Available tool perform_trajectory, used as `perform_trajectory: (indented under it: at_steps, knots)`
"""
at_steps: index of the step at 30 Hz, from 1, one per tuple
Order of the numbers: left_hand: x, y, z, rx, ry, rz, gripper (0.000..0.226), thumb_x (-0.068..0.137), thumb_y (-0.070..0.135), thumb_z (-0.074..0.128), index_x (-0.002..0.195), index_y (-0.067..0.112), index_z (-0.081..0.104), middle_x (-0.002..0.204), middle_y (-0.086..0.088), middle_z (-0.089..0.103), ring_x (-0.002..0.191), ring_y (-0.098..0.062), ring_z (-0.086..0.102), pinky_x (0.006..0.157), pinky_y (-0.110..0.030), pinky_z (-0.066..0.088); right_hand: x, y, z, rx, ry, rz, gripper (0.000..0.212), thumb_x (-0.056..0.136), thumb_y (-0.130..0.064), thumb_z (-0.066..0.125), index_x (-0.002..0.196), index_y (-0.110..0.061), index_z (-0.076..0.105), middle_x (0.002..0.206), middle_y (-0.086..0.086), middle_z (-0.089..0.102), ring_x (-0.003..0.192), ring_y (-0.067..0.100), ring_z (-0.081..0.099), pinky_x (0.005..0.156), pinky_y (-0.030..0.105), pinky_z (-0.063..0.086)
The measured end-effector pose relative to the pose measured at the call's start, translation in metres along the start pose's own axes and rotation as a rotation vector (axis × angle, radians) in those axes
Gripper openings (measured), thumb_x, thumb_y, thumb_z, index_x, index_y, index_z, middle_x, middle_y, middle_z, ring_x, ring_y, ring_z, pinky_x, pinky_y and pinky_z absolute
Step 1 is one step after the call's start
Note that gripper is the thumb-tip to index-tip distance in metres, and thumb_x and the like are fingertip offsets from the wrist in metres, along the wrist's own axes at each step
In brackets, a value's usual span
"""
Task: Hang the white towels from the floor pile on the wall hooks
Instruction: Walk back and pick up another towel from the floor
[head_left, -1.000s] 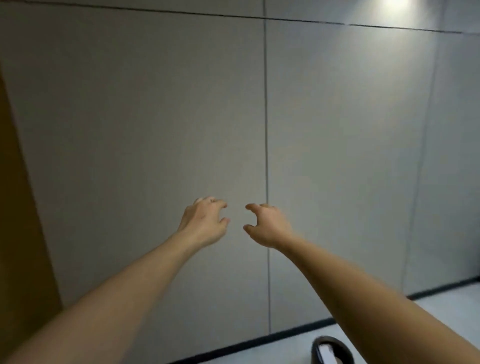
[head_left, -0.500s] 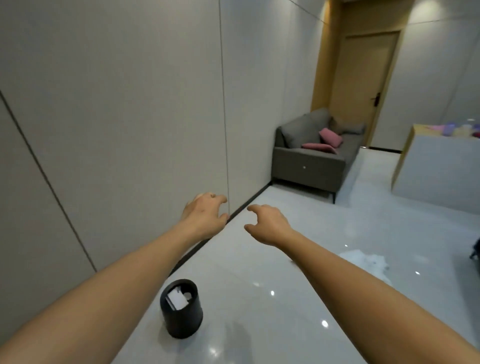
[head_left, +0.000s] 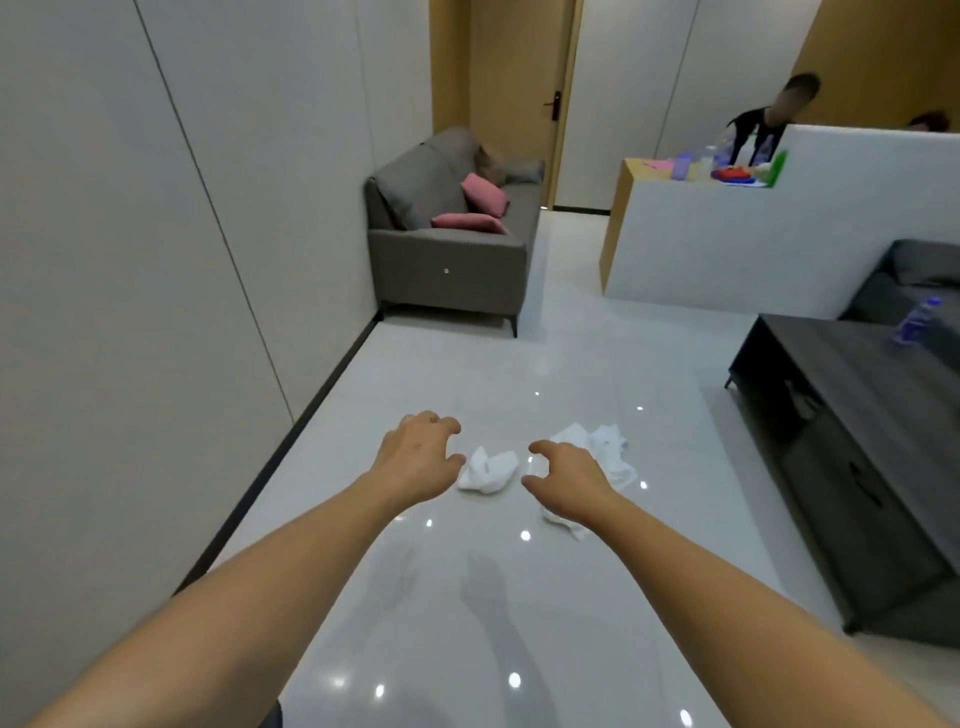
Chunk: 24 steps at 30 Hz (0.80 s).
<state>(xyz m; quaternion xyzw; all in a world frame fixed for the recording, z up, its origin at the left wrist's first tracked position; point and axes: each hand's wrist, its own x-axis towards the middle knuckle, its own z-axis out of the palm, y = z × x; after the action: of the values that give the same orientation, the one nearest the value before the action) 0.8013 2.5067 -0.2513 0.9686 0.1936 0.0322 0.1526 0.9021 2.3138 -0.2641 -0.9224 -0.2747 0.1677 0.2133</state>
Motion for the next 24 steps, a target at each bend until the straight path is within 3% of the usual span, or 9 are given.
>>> perform_trajectory:
  at_steps: [7,14,24]
  knots:
    - [0.100,-0.008,0.064,-0.031,-0.197,0.040,0.048,0.089,0.038,0.055,0.135,0.026,0.049,0.133,-0.003,0.050,0.120,-0.025,0.047,0.096,-0.038,0.045,0.070,0.062,0.031,0.067,-0.098,0.218,0.059,0.090,-0.034,0.060,0.144,-0.018,0.044,0.141,0.004,0.053,0.128,0.022,0.049,0.093,0.028,0.042]
    - [0.230,-0.010,0.124,-0.016,-0.278,0.024,0.047,0.090,0.039,0.056,0.134,0.025,0.049,0.131,-0.002,0.051,0.119,-0.023,0.048,0.094,-0.037,0.046,0.200,0.122,0.041,0.118,-0.153,0.284,0.059,0.090,-0.034,0.060,0.145,-0.018,0.044,0.135,0.004,0.057,0.126,0.021,0.051,0.093,0.027,0.041]
    - [0.405,-0.015,0.199,-0.052,-0.445,-0.166,0.045,0.091,0.035,0.057,0.133,0.021,0.052,0.130,-0.005,0.052,0.113,-0.022,0.053,0.090,-0.031,0.046,0.395,0.194,0.050,0.212,-0.358,0.362,0.057,0.089,-0.033,0.060,0.143,-0.018,0.047,0.133,0.005,0.059,0.124,0.020,0.053,0.092,0.026,0.041]
